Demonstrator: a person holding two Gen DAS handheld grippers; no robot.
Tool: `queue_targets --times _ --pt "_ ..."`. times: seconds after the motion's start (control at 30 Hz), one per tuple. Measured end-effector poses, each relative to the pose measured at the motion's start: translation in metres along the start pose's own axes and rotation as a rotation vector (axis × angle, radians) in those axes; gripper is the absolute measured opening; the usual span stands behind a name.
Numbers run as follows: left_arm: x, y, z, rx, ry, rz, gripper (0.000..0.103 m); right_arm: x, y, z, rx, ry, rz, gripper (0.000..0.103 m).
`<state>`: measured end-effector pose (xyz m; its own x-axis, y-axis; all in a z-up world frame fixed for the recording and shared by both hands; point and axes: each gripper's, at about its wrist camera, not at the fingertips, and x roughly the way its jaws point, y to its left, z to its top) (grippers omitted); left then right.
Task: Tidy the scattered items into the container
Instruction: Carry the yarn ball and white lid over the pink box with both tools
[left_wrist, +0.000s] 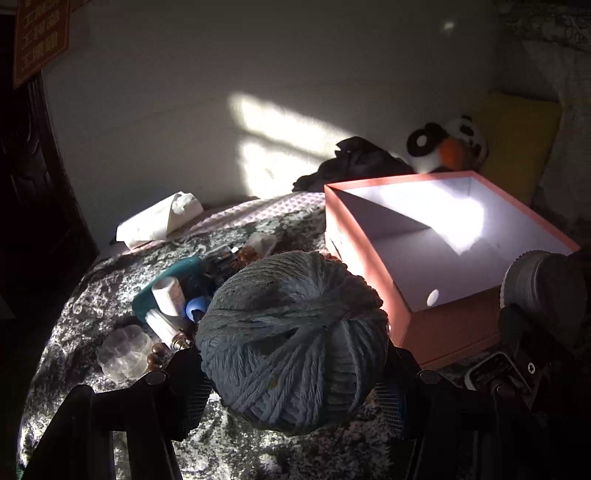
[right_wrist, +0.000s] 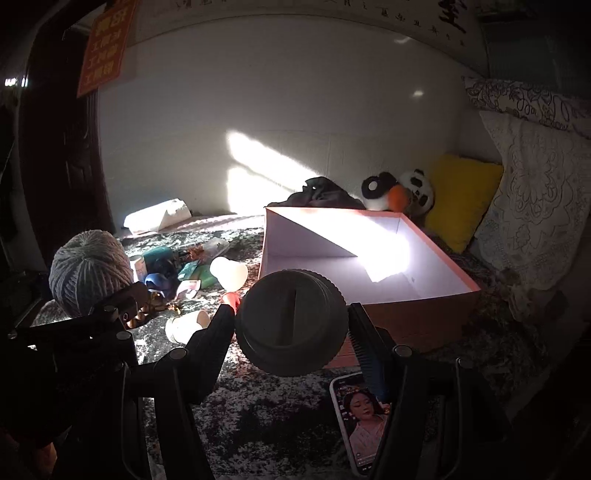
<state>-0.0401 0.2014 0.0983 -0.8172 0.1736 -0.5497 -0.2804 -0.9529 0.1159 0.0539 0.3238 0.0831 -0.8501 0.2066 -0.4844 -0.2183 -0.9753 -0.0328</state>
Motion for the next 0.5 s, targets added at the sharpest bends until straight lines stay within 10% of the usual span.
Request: queue_targets --times 0.5 --pt "0.047 -0.082 0.079 0.078 -0.048 -0.094 0.064 0.038 -0.111 0.059 0.101 -0.05 -0.148 0.066"
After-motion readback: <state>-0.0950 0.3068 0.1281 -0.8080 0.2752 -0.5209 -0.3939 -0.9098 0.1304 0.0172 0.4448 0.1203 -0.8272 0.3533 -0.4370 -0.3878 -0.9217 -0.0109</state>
